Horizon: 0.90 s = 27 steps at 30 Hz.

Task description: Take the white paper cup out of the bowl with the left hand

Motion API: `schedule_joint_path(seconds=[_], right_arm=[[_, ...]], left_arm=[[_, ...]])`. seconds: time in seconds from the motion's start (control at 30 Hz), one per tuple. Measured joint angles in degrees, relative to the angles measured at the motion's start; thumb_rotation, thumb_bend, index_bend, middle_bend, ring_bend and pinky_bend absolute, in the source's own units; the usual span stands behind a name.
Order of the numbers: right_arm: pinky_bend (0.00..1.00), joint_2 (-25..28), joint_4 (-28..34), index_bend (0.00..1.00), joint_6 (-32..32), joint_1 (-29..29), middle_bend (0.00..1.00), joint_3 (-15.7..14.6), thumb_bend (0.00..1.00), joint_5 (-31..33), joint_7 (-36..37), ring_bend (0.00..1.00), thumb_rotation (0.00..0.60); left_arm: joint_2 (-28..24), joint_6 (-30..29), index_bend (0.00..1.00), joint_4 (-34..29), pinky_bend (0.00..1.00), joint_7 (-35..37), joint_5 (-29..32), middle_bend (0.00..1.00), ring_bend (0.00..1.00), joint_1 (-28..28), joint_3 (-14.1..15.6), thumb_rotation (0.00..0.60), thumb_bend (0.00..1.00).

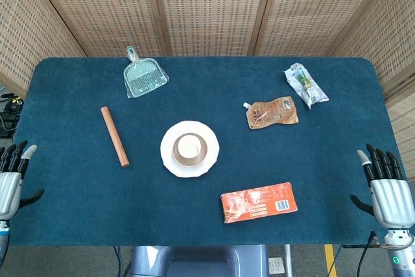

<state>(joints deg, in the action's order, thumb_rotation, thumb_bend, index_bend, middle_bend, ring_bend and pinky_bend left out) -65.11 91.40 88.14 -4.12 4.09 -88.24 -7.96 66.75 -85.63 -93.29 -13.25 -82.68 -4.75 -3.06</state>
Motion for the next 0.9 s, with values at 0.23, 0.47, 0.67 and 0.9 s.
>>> schedule_joint_path(seconds=[0.23,0.47,0.67,0.9], right_arm=[[0.00,0.33,0.23,0.00,-0.41,0.04,0.00,-0.14,0.10,0.23,0.40,0.00,0.600],[0.00,0.77,0.37,0.00,-0.49,0.03,0.00,0.29,0.10,0.86,1.37,0.00,0.600],[0.00,0.96,0.28,0.00,-1.00,-0.13,0.00,0.57,0.10,1.47,2.01,0.00,0.600],[0.00,0.86,-0.47,0.00,-2.67,-0.84,0.00,0.93,0.10,2.71,2.66,0.00,0.600]], left_arm=[[0.26,0.62,0.00,-0.09,0.00,-0.54,0.03,0.00,0.00,-0.22,0.24,0.600,0.07],[0.46,0.66,0.00,-0.82,0.00,-1.07,-0.29,0.00,0.00,-0.56,0.10,0.600,0.07],[0.60,1.73,0.00,-1.41,0.00,-1.17,0.16,0.00,0.00,-1.30,-0.29,0.600,0.08],[0.29,5.62,0.05,-3.82,0.00,-3.11,1.86,0.00,0.00,-4.36,-1.90,0.600,0.10]])
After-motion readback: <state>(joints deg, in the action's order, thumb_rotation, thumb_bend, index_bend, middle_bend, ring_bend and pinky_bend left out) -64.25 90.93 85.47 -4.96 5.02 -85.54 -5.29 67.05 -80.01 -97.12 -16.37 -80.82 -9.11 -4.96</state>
